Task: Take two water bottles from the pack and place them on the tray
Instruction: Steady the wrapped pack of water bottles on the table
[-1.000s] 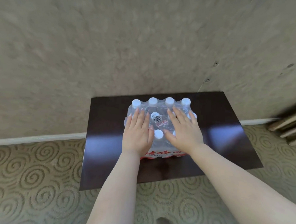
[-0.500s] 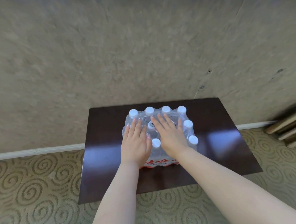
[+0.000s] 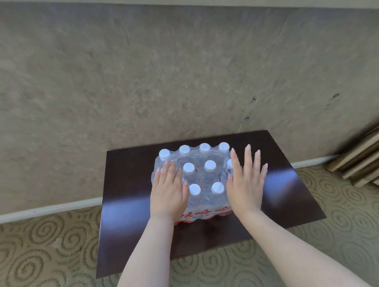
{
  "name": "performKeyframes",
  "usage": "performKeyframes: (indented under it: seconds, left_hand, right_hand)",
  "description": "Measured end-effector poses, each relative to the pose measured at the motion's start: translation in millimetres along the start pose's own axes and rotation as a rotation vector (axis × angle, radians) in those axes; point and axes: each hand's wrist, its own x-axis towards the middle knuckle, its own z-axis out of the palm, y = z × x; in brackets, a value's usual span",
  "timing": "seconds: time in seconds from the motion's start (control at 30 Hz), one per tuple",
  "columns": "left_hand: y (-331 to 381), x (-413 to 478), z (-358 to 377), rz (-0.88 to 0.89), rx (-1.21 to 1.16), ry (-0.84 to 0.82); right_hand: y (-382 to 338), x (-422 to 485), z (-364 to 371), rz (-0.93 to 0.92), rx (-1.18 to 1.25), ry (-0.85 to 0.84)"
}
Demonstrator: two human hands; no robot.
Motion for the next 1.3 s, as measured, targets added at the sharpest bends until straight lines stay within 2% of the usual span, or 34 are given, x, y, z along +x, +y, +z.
performKeyframes:
  seconds: [0.1, 0.23, 0.3, 0.43, 0.67, 0.73, 0.83, 0.93, 1.0, 1.1, 1.3]
  left_hand:
    - [-0.2, 0.7, -0.8, 0.008, 0.004, -0.016]
    - [-0.6, 1.0, -1.3, 0.007, -0.007, -0.016]
    - [-0.5, 0.8, -1.3, 0.007, -0.011, -0.015]
    - [-0.4, 0.7, -2.3, 0.012, -0.003, -0.022]
    - [-0.1, 1.3, -3.5, 0.017, -0.018, -0.011]
    - [-0.2, 1.6, -4.0, 0.015, -0.019, -0.019]
    - [0.6, 1.6, -4.0, 0.016, -0.013, -0.034]
    - [1.5, 1.8, -6.3, -0.003, -0.007, -0.043]
    - [3.3, 1.5, -8.9, 0.003, 0.002, -0.054]
    - [4.7, 0.9, -10.5, -0.002, 0.013, -0.051]
    - [5.3, -1.1, -8.9, -0.030, -0.058, -0.038]
  right_hand:
    - [6.4, -3.5, 0.2, -0.061, -0.114, -0.022]
    - [25.7, -11.3, 5.5, 0.035, -0.158, -0.048]
    - [26.3, -12.5, 8.1, 0.010, -0.177, -0.063]
    - [21.2, -5.1, 5.3, -0.152, -0.172, -0.052]
    - [-11.2, 31.3, -16.8, -0.523, -0.095, 0.152]
    - [-30.6, 41.4, -20.3, -0.632, -0.050, 0.151]
    - [-53.2, 43.9, -15.7, -0.690, -0.006, 0.059]
    - [-42.8, 34.7, -3.0, -0.666, -0.104, -0.058]
    - [-21.4, 26.6, 6.3, -0.554, -0.143, -0.136]
    - [5.3, 19.0, 10.3, -0.370, -0.047, -0.260]
    - [16.9, 19.7, 12.9, -0.406, 0.047, -0.274]
